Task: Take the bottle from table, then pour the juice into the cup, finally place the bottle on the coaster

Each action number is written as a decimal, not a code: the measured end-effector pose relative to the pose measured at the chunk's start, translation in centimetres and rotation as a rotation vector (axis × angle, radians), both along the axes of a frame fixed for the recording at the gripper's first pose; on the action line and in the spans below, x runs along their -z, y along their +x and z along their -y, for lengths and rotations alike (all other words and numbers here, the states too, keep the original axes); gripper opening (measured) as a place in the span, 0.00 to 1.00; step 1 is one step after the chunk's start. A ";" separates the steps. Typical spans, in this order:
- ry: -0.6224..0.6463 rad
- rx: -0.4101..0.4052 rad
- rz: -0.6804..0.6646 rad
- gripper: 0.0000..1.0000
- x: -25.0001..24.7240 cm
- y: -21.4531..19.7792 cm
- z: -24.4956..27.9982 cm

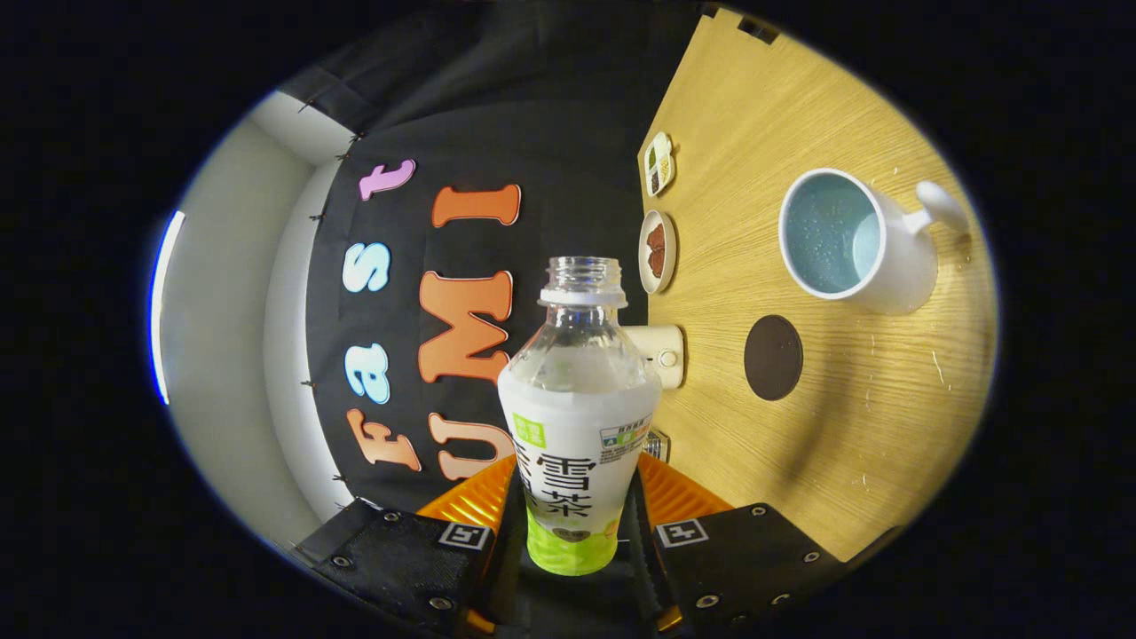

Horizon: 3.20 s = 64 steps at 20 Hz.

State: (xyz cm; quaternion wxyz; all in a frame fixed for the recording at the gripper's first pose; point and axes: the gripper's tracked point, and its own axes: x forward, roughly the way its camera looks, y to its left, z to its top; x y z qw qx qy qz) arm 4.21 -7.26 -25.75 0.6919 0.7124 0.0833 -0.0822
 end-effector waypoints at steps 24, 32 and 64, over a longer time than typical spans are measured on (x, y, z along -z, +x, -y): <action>0.191 0.033 0.011 0.53 -0.2 0.6 0.3; 0.212 0.041 0.020 0.54 -0.5 0.6 0.5; 0.385 0.109 0.070 0.53 -3.2 1.7 2.4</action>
